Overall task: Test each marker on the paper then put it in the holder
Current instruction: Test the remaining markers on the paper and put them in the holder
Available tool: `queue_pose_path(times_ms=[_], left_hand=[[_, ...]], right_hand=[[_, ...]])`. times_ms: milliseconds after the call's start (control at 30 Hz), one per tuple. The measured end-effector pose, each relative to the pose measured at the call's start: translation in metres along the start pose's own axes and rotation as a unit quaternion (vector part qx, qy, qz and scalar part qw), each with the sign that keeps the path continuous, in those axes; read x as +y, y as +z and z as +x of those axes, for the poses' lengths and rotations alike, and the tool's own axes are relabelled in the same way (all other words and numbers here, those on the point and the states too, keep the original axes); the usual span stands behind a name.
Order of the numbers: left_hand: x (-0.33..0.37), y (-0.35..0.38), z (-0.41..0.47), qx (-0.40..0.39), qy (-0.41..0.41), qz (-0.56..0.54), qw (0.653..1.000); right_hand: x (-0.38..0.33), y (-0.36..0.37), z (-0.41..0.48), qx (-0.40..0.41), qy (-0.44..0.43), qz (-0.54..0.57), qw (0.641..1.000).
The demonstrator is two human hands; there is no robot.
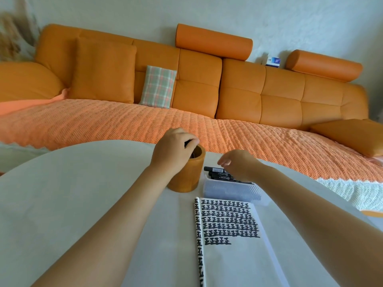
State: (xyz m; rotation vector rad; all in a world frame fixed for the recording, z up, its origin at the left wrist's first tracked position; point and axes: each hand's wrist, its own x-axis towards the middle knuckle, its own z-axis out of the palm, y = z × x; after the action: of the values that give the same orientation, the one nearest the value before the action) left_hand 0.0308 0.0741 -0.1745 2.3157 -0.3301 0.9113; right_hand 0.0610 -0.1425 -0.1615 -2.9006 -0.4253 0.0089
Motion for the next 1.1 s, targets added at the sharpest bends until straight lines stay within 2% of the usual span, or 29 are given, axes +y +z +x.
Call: queue_pose_path(times_ms=[67,200,267,400,567,733,867,967,1100], left_hand=[[0.001,0.000,0.001,-0.010,0.021,0.025,0.999],[0.003,-0.003,0.004,-0.107,0.023,0.065,0.992],[0.002,-0.006,0.005,-0.124,0.021,0.077,0.989],[0.003,-0.003,0.001,-0.110,0.017,0.074,0.991],[0.010,0.003,-0.001,-0.085,0.027,0.101,0.991],[0.018,-0.005,-0.002,-0.038,0.074,0.179,0.980],[0.039,-0.017,-0.004,0.003,0.103,0.121,0.987],[0.061,-0.018,-0.013,-0.020,0.146,0.061,0.987],[0.078,-0.013,-0.033,-0.102,0.214,0.056,0.970]], right_hand=[[0.004,0.006,0.002,-0.007,0.001,-0.026,1.000],[0.003,0.008,0.010,-0.010,-0.003,-0.062,0.998],[0.002,0.008,0.012,-0.023,-0.004,-0.100,0.995],[0.001,0.007,0.012,-0.036,-0.019,-0.134,0.990],[0.000,-0.002,-0.001,0.018,-0.042,-0.145,0.988],[0.002,-0.018,-0.028,0.087,-0.041,-0.067,0.993],[0.010,-0.022,-0.059,0.163,-0.094,0.071,0.980],[0.014,-0.020,-0.084,0.203,-0.114,0.185,0.955],[0.016,-0.013,-0.116,0.168,-0.065,0.340,0.923]])
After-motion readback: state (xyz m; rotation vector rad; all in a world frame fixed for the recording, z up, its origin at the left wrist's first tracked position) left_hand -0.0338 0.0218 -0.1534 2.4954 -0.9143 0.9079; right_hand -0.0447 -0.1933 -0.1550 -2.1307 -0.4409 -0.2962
